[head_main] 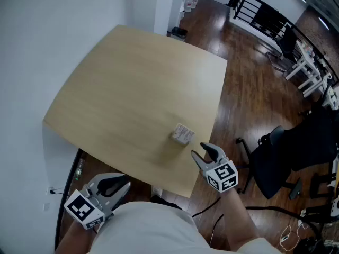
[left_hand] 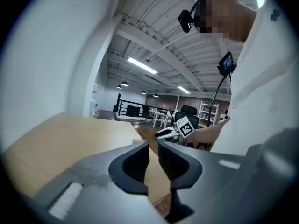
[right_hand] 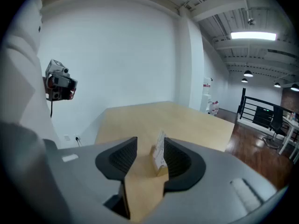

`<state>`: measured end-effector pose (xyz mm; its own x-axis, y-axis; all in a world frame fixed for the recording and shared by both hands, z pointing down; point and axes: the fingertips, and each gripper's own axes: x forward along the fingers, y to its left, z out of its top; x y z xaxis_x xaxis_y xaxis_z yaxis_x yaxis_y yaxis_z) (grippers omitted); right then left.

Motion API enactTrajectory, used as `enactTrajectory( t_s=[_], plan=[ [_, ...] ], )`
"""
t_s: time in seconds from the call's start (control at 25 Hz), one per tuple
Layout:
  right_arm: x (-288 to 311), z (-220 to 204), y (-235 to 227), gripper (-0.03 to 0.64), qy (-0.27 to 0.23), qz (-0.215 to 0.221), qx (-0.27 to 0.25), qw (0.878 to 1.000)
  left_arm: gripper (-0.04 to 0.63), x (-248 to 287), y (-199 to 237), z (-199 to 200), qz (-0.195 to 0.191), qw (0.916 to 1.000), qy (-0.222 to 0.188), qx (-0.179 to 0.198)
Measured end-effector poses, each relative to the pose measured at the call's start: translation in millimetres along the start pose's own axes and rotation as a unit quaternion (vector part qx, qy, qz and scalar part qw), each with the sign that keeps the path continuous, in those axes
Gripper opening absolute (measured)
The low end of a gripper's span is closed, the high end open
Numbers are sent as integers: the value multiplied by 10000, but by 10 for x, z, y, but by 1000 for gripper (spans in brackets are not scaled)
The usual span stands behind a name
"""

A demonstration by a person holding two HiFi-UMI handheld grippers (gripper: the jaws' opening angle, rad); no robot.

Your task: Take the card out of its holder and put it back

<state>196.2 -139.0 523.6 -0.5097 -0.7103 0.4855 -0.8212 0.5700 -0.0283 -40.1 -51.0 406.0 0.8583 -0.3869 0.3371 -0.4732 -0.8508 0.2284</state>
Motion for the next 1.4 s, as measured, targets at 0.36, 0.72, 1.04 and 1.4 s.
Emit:
enactTrajectory(
  t_s=[0.36,0.72,1.04,1.4],
  plan=[
    [686,-103,-554,184,206,516,-24,9985,66,257,181,163,469,9988,83,-148],
    [1063,-272,-509,74,431,1116,13,9928,64,255,326,132,790,9961,246,-318],
    [1061,-242,-426,23,397,1366,71,9898,63,230,439,125,906,9949,238,-369],
    [939,4,-485,21,269,1348,-12,9905,63,222,435,127,830,9958,161,-345]
  ],
)
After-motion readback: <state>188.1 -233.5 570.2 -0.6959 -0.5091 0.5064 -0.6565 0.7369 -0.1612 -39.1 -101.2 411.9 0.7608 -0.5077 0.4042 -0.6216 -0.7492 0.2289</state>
